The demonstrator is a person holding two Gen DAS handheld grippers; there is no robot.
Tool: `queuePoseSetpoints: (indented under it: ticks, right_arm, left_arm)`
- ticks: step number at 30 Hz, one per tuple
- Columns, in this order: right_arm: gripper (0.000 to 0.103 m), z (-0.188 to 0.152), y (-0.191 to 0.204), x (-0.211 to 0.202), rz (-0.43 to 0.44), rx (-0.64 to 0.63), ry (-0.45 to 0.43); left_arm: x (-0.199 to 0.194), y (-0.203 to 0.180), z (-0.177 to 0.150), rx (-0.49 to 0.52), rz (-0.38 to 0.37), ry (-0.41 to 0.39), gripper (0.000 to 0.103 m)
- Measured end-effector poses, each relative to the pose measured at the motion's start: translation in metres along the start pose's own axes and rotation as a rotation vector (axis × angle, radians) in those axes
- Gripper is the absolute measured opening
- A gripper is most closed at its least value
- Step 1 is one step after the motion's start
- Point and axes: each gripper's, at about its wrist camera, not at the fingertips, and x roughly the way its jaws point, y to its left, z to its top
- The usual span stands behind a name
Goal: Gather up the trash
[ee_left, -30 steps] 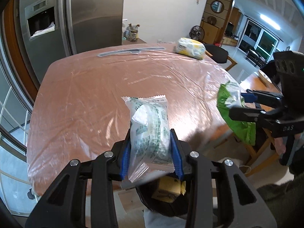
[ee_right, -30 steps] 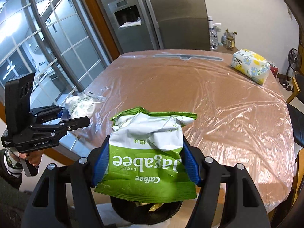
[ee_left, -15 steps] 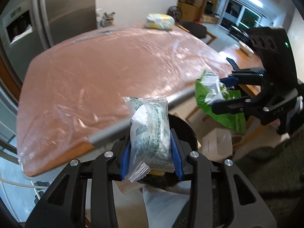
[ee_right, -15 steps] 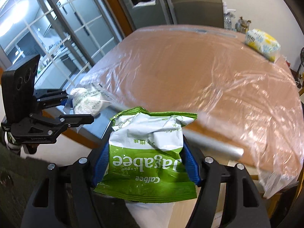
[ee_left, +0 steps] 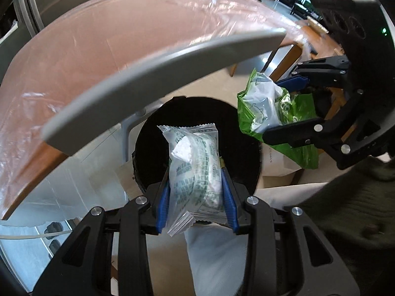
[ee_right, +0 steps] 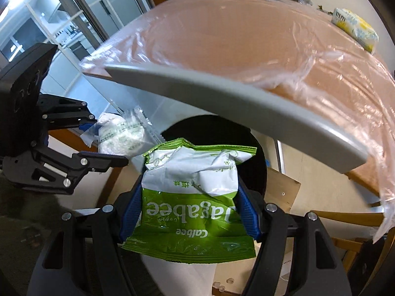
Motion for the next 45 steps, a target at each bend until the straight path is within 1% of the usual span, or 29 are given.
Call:
queuePoseSetpoints:
  ticks: [3,4,5,6,7,8,12,15,17,19,22,23,24,25,26,27,28,29,30,31,32,33,34,36,37,38,40,42,45]
  right_arm:
    - [0.067,-0.003,-0.004,0.013,-0.014,0.018,0.009]
    - [0.068,-0.003,-0.006,0.018,-0.016,0.03,0.013]
    - [0.07,0.003,-0.009,0.024,-0.017,0.043,0.018]
    - [0.071,0.004,-0.011,0.028,-0.014,0.057,0.022]
    - [0.077,0.004,-0.015,0.033,0.001,0.082,0.027]
    - [0.082,0.004,-0.017,0.034,0.009,0.095,0.025]
    - [0.082,0.002,-0.021,0.036,0.004,0.111,0.026]
    - [0.082,-0.001,-0.018,0.029,0.007,0.107,0.022]
    - [0.083,-0.001,-0.017,0.019,0.011,0.103,0.014]
    - [0.085,-0.004,-0.019,0.006,0.015,0.103,0.011]
    - [0.086,-0.003,-0.019,-0.02,0.041,0.104,-0.001]
    - [0.086,-0.002,-0.018,-0.029,0.048,0.094,-0.012]
    - [0.086,0.002,-0.015,-0.047,0.041,0.073,-0.047]
    - [0.086,0.008,-0.013,-0.054,0.025,0.063,-0.074]
    - [0.089,0.016,-0.016,-0.071,-0.02,0.053,-0.129]
    - [0.092,0.026,-0.023,-0.084,-0.081,0.058,-0.181]
    - [0.097,0.037,-0.031,-0.091,-0.128,0.069,-0.225]
    - [0.099,0.047,-0.041,-0.097,-0.177,0.084,-0.273]
    - [0.099,0.061,-0.059,-0.103,-0.256,0.114,-0.33]
    - [0.099,0.072,-0.074,-0.103,-0.311,0.143,-0.36]
    - [0.099,0.085,-0.095,-0.101,-0.371,0.192,-0.386]
    - [0.099,0.093,-0.108,-0.099,-0.395,0.227,-0.394]
    - [0.099,0.106,-0.134,-0.094,-0.418,0.294,-0.411]
    - [0.099,0.126,-0.169,-0.082,-0.433,0.392,-0.403]
    - [0.099,0.133,-0.18,-0.077,-0.44,0.426,-0.394]
    - [0.099,0.14,-0.193,-0.072,-0.444,0.458,-0.386]
    - [0.099,0.147,-0.218,-0.065,-0.488,0.507,-0.37]
    - [0.099,0.151,-0.237,-0.059,-0.497,0.552,-0.354]
    - [0.099,0.153,-0.251,-0.054,-0.525,0.576,-0.339]
  left_arm:
    - [0.016,0.001,0.002,-0.006,-0.006,0.019,0.04]
    - [0.02,0.002,0.003,-0.005,-0.01,0.019,0.042]
    - [0.024,0.002,0.004,-0.007,-0.013,0.015,0.051]
    - [0.026,0.002,0.005,-0.011,-0.003,0.01,0.058]
    - [0.026,0.005,0.006,-0.015,0.006,0.002,0.07]
    - [0.027,0.006,0.007,-0.025,0.009,-0.007,0.074]
    - [0.031,0.011,0.01,-0.047,0.018,0.005,0.075]
    - [0.024,0.008,0.009,-0.046,0.023,0.01,0.075]
    - [0.02,0.007,0.009,-0.046,0.026,0.008,0.081]
    - [0.014,0.007,0.006,-0.049,0.028,0.008,0.082]
    - [-0.007,0.012,0.003,-0.059,0.017,0.001,0.082]
    - [-0.017,0.012,0.005,-0.062,0.011,-0.011,0.082]
    - [-0.034,0.011,0.008,-0.067,-0.005,-0.044,0.082]
    - [-0.05,0.013,0.012,-0.07,-0.021,-0.086,0.082]
    - [-0.072,0.017,0.02,-0.076,-0.016,-0.156,0.087]
    - [-0.085,0.022,0.028,-0.082,0.007,-0.206,0.091]
    - [-0.097,0.029,0.036,-0.095,0.04,-0.261,0.098]
    - [-0.11,0.043,0.048,-0.132,0.092,-0.326,0.1]
    - [-0.116,0.055,0.055,-0.161,0.12,-0.357,0.101]
    - [-0.118,0.072,0.066,-0.201,0.157,-0.38,0.101]
    - [-0.116,0.095,0.079,-0.257,0.209,-0.392,0.101]
    - [-0.114,0.111,0.087,-0.292,0.231,-0.403,0.101]
    - [-0.11,0.129,0.096,-0.336,0.256,-0.409,0.101]
    - [-0.097,0.169,0.114,-0.442,0.299,-0.392,0.101]
    - [-0.09,0.185,0.121,-0.469,0.31,-0.392,0.101]
    - [-0.082,0.199,0.129,-0.495,0.345,-0.379,0.101]
    - [-0.073,0.22,0.141,-0.526,0.368,-0.361,0.101]
    - [-0.062,0.242,0.151,-0.563,0.41,-0.336,0.101]
    - [-0.05,0.271,0.159,-0.629,0.414,-0.317,0.101]
